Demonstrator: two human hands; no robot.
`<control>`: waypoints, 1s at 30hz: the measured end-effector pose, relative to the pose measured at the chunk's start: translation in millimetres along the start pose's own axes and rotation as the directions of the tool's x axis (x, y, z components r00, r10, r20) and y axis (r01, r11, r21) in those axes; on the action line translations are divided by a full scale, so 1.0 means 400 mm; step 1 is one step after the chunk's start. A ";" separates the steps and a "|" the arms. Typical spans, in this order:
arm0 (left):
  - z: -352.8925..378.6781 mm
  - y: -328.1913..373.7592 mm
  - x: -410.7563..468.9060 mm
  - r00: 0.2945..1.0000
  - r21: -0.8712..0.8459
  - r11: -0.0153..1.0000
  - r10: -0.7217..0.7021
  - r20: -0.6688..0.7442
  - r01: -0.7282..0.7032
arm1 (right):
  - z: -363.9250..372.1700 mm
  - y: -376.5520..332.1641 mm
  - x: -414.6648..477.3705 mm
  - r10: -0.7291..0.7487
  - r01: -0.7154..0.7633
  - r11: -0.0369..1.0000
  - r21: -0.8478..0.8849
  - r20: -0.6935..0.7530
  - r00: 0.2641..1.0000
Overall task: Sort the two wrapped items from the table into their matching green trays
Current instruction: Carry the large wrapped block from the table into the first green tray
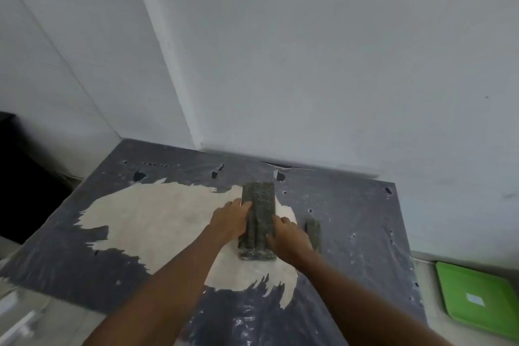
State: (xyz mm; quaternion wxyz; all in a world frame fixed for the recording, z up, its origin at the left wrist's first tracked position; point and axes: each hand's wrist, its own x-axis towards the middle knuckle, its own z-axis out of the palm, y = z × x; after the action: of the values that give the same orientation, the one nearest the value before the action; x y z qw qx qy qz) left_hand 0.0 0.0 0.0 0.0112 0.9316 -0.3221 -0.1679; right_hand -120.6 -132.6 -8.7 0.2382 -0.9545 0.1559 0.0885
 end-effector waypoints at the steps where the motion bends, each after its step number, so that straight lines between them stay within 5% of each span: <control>1: 0.000 -0.016 0.009 1.000 -0.002 1.000 -0.007 0.020 0.007 | 0.015 -0.017 0.017 0.021 -0.021 1.000 0.012 -0.001 1.000; 13: 0.029 -0.187 0.141 0.989 -0.031 0.990 0.140 0.057 -0.138 | 0.215 -0.169 0.139 0.297 -0.297 0.935 -0.194 -0.031 0.954; 24: 0.032 -0.164 0.157 0.911 0.063 0.910 0.412 -0.016 -0.411 | 0.027 0.032 0.107 -0.068 0.067 0.997 -0.047 -0.033 0.997; 30: 0.044 -0.102 0.158 0.872 0.120 0.886 0.462 -0.163 -0.447 | -0.024 0.082 0.074 -0.111 0.098 0.989 0.112 0.119 0.987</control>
State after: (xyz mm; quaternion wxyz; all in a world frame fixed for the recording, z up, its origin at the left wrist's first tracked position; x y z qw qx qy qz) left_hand 65.1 -4.4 -41.0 0.0440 0.8410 -0.5359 -0.0599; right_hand -103.2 -172.2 -21.6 0.3021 -0.9401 0.0947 0.1268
